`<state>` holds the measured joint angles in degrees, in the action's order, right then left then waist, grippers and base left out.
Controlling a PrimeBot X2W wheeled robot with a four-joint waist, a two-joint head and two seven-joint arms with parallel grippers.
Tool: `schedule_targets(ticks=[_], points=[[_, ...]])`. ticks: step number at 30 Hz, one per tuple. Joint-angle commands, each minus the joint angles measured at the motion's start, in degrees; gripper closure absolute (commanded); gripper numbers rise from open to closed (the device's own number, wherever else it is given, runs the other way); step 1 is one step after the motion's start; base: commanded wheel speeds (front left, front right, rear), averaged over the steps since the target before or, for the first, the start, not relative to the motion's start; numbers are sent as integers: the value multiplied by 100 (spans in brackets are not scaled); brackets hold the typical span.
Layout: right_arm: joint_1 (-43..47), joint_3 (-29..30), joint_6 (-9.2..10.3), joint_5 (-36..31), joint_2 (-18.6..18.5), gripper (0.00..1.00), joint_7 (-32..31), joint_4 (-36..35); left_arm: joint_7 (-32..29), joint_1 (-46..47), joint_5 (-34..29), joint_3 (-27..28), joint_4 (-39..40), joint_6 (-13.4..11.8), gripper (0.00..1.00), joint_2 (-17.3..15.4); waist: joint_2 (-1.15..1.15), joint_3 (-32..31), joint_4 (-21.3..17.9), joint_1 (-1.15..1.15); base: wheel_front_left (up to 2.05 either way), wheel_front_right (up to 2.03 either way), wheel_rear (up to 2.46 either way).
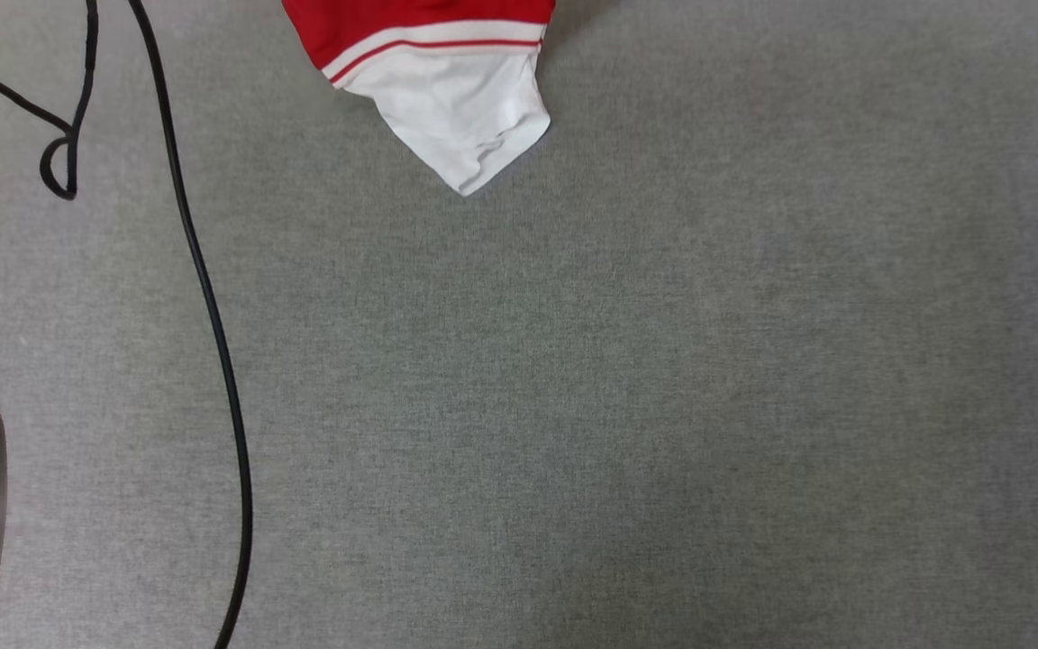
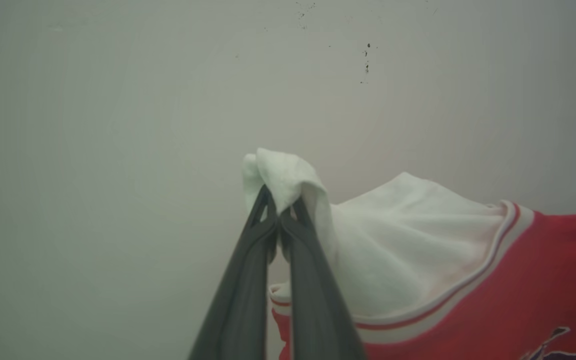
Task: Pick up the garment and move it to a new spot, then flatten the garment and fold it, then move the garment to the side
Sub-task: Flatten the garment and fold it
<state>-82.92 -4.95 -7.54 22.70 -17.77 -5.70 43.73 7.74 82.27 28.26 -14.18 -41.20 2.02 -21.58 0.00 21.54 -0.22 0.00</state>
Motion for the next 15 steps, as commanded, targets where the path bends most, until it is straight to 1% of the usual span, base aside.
schedule_targets(ticks=[1,8,11,13,15], points=[[-145,-16,9,0,18,100,63,85,13,148,1,-10,-158,31,100,3,0,227,35,0,0,0,0],[-337,-323,9,136,85,100,215,337,111,302,235,15,-723,255,100,179,0,810,68,0,0,0,0],[-232,-541,9,283,51,100,310,410,211,120,401,51,-931,348,100,244,0,1001,80,0,0,0,0],[55,-716,8,357,19,100,442,536,333,-176,534,85,-1090,410,100,331,0,962,81,0,0,0,0],[207,-919,8,505,34,100,523,576,442,-386,633,72,-1147,466,100,342,0,972,68,0,0,0,0]])
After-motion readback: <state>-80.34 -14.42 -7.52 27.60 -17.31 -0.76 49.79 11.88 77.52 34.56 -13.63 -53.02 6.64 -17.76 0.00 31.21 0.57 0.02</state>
